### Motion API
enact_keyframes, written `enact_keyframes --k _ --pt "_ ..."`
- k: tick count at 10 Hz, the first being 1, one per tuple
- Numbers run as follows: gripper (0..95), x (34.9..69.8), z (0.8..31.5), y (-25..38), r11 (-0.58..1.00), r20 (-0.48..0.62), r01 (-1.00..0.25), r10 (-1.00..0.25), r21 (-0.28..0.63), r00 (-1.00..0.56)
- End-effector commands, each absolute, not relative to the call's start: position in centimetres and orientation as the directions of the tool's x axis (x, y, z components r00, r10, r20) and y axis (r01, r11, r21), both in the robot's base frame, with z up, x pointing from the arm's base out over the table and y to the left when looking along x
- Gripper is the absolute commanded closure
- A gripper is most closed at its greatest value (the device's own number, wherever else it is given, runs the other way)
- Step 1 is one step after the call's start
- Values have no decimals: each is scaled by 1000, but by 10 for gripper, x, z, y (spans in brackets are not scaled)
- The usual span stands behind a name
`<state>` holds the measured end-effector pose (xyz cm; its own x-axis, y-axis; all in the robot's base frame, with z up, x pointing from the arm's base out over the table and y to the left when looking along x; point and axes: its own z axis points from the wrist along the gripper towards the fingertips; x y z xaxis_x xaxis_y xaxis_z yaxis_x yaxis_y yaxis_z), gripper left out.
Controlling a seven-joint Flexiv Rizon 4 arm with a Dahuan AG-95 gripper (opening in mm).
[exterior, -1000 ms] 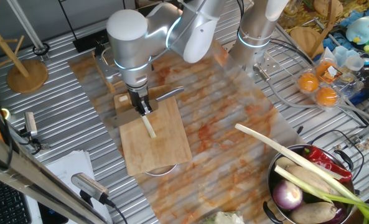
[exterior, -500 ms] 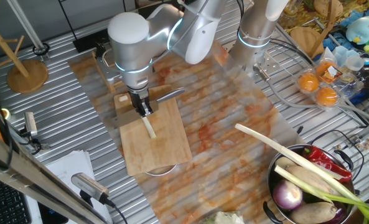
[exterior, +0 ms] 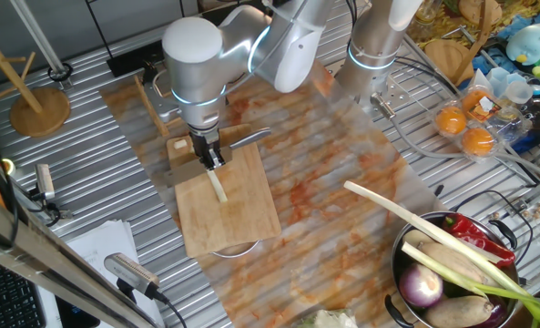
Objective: Chop the scallions
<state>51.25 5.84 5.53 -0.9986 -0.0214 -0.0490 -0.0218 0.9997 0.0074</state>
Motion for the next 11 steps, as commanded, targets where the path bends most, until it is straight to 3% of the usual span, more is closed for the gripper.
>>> enact_keyframes --k 1,11 --pt "950 513 55 58 1000 -45 -20 -20 5 -999" --pt "950 504 31 58 999 -46 -33 -34 -15 -998"
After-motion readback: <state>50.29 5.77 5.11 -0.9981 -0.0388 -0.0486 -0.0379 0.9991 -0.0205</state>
